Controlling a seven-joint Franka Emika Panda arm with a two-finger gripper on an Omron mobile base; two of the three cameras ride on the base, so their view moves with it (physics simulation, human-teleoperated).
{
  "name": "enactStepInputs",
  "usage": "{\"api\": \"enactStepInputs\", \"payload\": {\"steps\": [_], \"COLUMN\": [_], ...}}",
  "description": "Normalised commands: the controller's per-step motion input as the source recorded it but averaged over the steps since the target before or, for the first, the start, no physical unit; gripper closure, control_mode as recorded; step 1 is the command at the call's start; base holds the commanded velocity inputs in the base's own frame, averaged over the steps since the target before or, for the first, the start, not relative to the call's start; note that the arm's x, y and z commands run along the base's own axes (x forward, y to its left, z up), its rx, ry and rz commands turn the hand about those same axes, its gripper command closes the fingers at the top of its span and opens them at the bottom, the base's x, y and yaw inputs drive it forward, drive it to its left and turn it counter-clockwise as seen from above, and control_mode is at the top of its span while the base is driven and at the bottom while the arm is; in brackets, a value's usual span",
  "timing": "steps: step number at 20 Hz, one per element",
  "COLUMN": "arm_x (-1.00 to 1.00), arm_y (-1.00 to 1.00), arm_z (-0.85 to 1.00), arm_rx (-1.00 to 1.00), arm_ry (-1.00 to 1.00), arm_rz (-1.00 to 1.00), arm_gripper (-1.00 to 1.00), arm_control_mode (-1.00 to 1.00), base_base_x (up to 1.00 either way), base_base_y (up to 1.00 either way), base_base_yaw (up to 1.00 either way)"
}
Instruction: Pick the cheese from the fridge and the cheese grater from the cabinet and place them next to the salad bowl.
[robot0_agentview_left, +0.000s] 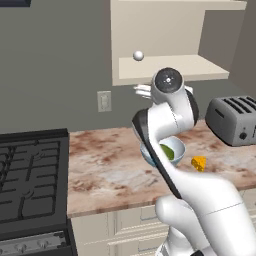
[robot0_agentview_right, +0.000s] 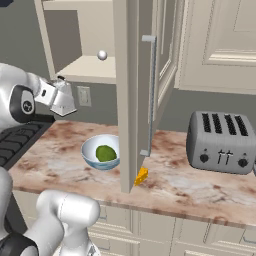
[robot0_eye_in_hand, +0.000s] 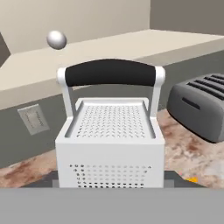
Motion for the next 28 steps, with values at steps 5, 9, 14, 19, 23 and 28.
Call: {"api": "enactStepInputs", "payload": {"steps": [5,9,14,19,23,28], "arm_x": [-0.09,-0.05,0.0,0.0,0.0,0.0], "arm_y": [0.51,0.36,0.14,0.02,0.0,0.0], "arm_z": [-0.53,-0.52,-0.49,-0.55,-0.54,-0.44], "arm_rx": [-0.13,-0.21,-0.22,-0.06,0.0,0.01], "arm_ry": [0.17,0.16,0.04,-0.12,-0.17,-0.19], "arm_rz": [-0.05,-0.1,-0.08,-0.01,0.0,0.0], "arm_gripper": [1.0,1.0,1.0,1.0,1.0,1.0], "arm_control_mode": [-1.0,-1.0,-1.0,-1.0,-1.0,-1.0], "base_base_x": [0.0,0.0,0.0,0.0,0.0,0.0], "base_base_y": [0.0,0.0,0.0,0.0,0.0,0.0], "base_base_yaw": [0.0,0.0,0.0,0.0,0.0,0.0]}}
